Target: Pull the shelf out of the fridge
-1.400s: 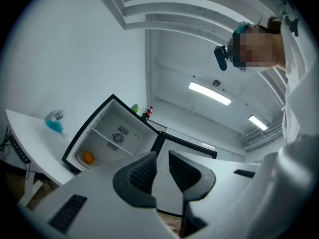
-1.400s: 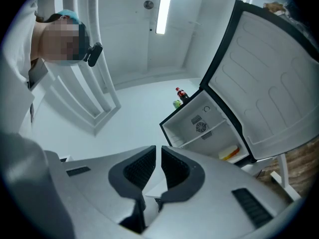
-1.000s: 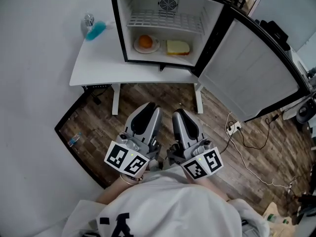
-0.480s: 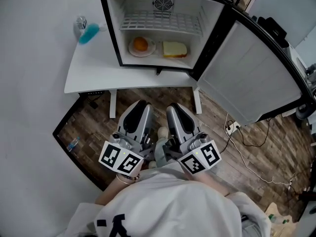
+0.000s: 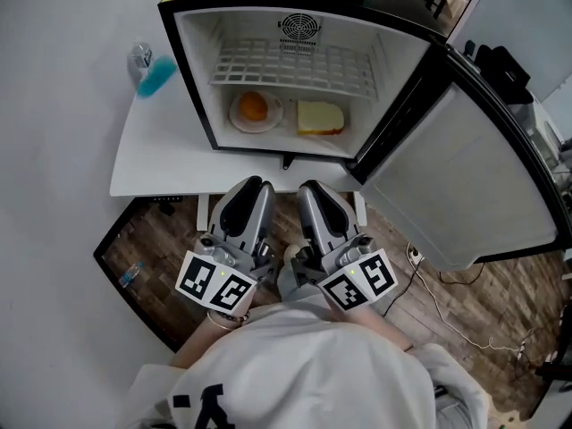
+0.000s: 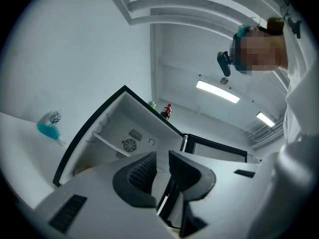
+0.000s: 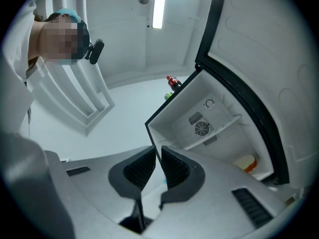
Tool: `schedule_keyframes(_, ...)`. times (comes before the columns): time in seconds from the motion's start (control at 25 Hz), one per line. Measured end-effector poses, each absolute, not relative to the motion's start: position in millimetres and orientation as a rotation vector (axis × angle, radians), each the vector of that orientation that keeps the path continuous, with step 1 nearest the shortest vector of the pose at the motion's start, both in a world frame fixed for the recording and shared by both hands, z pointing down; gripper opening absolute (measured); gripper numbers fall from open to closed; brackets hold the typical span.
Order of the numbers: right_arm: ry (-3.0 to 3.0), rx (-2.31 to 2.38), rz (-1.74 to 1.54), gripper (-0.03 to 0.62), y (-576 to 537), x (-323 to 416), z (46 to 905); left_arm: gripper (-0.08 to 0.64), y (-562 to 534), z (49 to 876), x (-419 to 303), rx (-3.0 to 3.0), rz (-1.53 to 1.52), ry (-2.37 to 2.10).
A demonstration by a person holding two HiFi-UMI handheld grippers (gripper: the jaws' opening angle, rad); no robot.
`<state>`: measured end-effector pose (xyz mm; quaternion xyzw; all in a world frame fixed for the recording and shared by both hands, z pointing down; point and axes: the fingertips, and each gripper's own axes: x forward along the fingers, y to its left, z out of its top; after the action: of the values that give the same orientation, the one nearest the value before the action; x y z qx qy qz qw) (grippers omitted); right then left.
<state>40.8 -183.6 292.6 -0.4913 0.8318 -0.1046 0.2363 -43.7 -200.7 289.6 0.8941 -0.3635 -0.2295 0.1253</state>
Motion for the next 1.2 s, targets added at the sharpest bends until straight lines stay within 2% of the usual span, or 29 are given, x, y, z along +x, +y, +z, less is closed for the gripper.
schedule_keyframes(0.44, 2.299, -1.371, -0.282, 0.054, -272.6, 67.3, 290.4, 0.081, -291.2, 286.7, -16.4, 2.596, -0.669, -1.058)
schedule_keyframes(1.2, 2.329, -1.336, -0.327, 0.054, -346.2, 98.2, 300.7, 0.081, -364.5, 291.7, 19.6, 2.585, -0.628, -1.098)
